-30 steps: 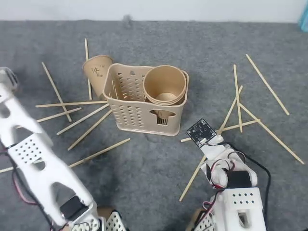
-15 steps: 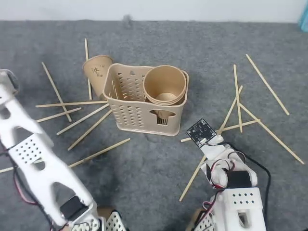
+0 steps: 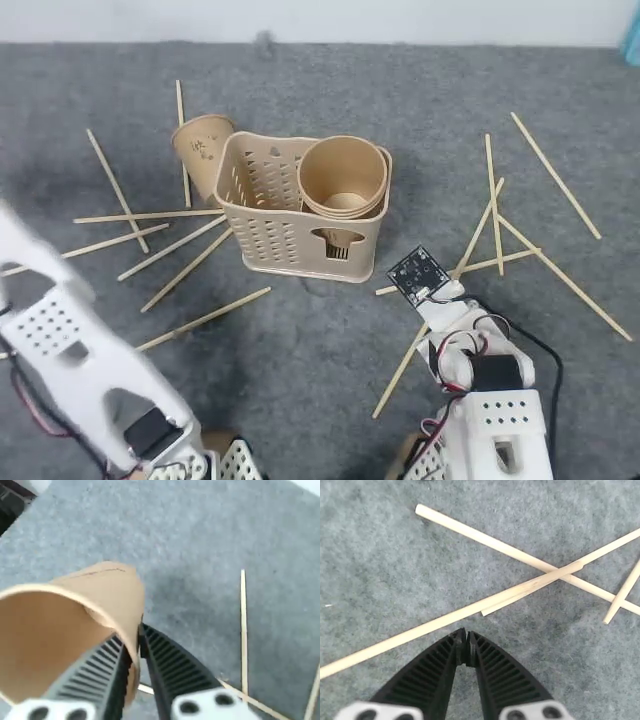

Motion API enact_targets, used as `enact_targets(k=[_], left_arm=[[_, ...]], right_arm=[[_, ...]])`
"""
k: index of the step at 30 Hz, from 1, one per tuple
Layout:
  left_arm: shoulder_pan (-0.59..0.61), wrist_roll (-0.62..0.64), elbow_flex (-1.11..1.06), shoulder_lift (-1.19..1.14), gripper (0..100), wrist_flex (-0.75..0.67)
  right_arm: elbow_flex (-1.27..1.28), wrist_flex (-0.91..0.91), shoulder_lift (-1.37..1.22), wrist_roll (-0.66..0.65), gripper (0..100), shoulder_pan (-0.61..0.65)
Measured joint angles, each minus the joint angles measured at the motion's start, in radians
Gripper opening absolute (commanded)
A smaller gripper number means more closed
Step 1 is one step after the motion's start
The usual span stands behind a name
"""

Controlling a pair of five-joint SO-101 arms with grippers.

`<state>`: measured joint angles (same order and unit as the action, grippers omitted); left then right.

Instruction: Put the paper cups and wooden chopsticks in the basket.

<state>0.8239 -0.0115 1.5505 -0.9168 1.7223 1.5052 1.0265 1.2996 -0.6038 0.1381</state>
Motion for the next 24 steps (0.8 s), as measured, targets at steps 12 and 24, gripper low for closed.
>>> enact_targets(k=[12, 24], left_arm=[[-0.101, 0.008, -0.75, 0.674, 1, 0.002], [-0.546, 0.005, -1.232, 1.28, 1, 0.002]], right_arm=[[0.0, 0.0, 0.0, 0.0, 0.9, 0.0], [0.0, 0.003, 0.0, 0.0, 0.9, 0.0]])
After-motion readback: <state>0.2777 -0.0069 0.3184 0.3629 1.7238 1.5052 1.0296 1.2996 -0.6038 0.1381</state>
